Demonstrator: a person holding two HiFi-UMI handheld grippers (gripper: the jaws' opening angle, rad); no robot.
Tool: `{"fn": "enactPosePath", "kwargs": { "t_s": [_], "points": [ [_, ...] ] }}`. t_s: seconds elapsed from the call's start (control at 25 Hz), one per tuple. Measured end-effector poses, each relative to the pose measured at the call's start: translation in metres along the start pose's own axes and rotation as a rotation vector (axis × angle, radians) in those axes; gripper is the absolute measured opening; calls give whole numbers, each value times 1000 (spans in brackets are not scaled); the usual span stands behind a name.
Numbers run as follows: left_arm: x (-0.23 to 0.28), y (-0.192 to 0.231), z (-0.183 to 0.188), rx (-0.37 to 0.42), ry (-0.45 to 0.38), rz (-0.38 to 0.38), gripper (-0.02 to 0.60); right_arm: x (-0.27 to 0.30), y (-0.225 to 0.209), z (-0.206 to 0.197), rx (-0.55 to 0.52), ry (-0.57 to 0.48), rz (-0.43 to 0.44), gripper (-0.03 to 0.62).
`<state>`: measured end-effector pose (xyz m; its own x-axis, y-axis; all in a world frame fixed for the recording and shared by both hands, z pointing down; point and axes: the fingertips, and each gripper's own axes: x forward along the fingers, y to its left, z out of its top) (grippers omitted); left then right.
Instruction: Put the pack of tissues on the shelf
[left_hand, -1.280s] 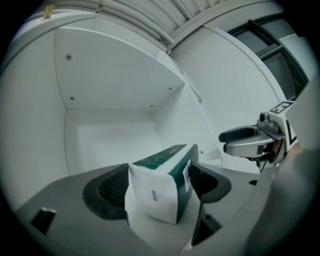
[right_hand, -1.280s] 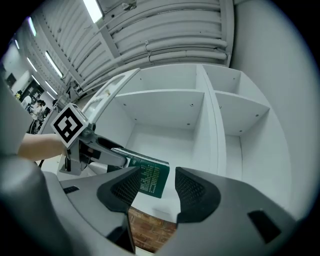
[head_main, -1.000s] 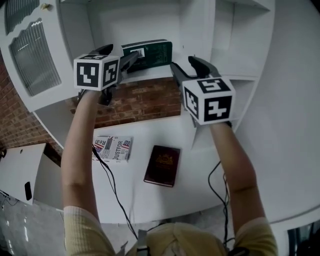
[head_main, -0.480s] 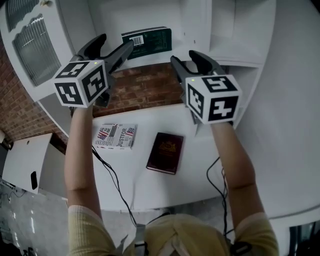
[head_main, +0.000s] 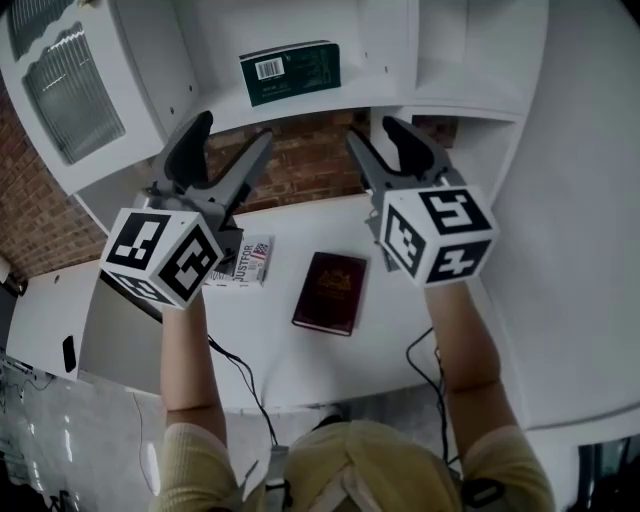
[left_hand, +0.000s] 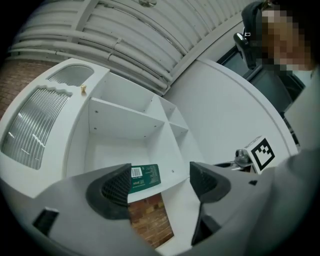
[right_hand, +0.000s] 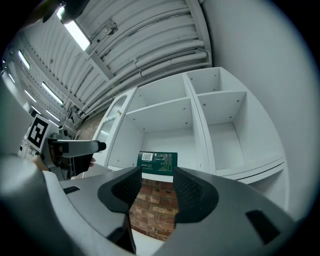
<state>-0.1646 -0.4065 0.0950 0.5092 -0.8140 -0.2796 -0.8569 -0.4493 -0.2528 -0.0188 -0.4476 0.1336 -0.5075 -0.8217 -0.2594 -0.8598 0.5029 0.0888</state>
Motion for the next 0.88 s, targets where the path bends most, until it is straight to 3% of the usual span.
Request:
{"fn": "enactPosePath", "kwargs": {
  "t_s": [0.68, 0.88],
  "points": [
    [-70, -37, -33, -221, -48, 49, 366, -62, 31, -20, 29, -24, 12, 172],
    [-85, -52, -45, -295, -51, 49, 364, -83, 33, -27, 82, -19, 14, 172]
  ]
}}
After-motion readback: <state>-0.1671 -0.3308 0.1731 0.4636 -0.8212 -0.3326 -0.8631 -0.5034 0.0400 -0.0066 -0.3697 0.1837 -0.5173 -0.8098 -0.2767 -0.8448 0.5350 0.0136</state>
